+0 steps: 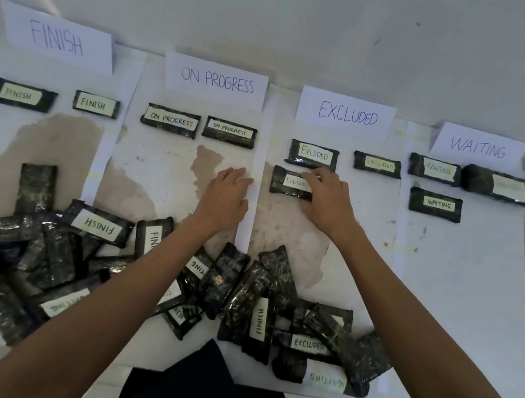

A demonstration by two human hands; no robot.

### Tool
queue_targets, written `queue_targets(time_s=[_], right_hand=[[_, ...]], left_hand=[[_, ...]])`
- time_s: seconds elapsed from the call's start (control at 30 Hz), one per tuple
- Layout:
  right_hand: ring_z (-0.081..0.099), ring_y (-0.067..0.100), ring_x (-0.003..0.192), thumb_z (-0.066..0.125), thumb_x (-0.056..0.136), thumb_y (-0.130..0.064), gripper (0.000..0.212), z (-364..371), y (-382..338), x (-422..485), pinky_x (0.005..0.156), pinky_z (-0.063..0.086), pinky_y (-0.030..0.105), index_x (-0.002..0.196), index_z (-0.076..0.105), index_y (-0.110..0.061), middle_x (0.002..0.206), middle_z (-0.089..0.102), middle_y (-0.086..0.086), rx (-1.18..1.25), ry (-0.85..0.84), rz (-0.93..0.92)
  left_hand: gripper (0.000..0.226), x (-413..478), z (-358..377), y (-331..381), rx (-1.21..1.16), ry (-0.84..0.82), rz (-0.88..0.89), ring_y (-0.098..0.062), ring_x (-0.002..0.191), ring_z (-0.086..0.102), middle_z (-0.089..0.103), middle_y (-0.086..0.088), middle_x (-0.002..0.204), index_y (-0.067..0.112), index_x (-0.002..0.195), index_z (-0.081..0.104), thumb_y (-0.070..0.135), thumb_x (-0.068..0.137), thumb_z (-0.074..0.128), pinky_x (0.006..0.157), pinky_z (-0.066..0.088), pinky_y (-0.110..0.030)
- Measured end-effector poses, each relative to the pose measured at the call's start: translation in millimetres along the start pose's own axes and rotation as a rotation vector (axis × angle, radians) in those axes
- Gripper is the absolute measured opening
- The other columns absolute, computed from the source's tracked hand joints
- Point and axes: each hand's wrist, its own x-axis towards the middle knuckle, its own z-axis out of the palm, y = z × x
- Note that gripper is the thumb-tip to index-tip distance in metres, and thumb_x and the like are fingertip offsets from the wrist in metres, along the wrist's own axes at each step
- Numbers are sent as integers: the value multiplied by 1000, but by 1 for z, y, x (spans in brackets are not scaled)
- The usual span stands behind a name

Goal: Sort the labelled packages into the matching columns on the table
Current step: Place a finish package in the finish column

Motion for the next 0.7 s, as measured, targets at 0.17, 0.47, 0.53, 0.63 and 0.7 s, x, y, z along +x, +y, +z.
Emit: queue_targets(time_s=[0.17,0.47,0.53,0.63,0.7], right_hand=[[43,29,120,59,84,-10,49,0,-44,-34,99,36,40,132,50,-16,131,49,8,79,-30,-48],[41,26,122,74,76,-41,77,32,-123,-88,102,37,39,142,36,-24,134,44,4,146,-438,-179],[40,29,123,77,73,-40,88,40,-131,-92,103,37,42,145,29,-23,135,42,7,128,-442,-129],[40,31,124,82,68,-35,97,39,-136,-93,104,36,43,145,26,-21,134,41,9,180,-440,-13],[45,29,119,84,67,-26,83,31,-137,-94,100,40,41,138,40,-18,128,46,8,246,-417,25]], left_hand=[[47,-38,-10,-13,-19,30,30,-33,132,33,42,-13,141,11,131,48,12,84,52,104,34,-52],[41,-116,-6,-41,-47,87,43,-34,124,42,51,-15,133,8,125,55,11,84,56,106,35,-44],[40,-129,-5,-43,-78,91,35,-33,124,41,51,-14,133,8,125,55,11,85,57,105,33,-41],[41,-142,-6,-43,-112,96,25,-32,125,40,50,-13,133,8,126,55,12,85,58,105,32,-40],[41,-148,-9,-42,-147,101,10,-31,125,40,51,-12,133,10,127,55,13,86,58,106,31,-39]])
